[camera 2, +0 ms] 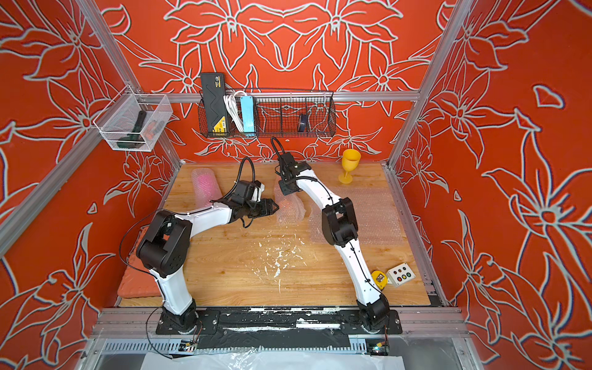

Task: Unpack wine glasses from bubble wrap
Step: Unwrap the bubble wrap at the center of the board.

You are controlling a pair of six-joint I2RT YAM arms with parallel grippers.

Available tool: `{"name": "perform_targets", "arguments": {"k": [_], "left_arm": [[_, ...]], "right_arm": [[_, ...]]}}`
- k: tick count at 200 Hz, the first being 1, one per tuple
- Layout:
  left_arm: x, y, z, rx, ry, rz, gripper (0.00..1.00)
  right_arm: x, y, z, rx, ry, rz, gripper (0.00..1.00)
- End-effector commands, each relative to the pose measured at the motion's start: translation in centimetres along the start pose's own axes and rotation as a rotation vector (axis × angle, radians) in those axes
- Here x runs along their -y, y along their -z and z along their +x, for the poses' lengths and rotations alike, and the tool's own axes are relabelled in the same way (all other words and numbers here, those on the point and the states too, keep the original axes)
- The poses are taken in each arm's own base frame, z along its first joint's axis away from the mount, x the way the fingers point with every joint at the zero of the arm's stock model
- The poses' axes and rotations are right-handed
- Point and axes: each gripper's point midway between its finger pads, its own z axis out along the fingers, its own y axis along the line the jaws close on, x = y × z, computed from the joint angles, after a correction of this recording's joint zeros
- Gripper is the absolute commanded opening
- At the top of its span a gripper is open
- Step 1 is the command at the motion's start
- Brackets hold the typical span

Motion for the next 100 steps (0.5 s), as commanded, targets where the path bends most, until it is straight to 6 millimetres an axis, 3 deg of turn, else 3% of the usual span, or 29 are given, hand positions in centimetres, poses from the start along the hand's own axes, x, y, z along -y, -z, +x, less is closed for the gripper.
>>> {"name": "perform_targets", "arguments": {"k": [1,42,66,100], "left_arm": [[0.0,1.2,-1.2,0.024,-0.003,0.021,0.72],[1.1,1.5,-3.4,0.047,-0.003,0.066,0.72],[2.7,0.3,-4.4,0.018,0.024,0.153,0.72],[3.3,-1.9,-4.8,-0.028,0.040,0.166,0.68]], "right_arm": [[-1.5,1.8,-0.3,0.020,-0.019,-0.116,0.03],[-1.4,2.0,-0.1,0.027,-0.027,-0.148,0.02],[-1.5,2.1,0.0,0.030,-0.048,-0.184,0.02],[-1.6,2.0,0.4,0.028,-0.066,-0.216,0.03]]}}
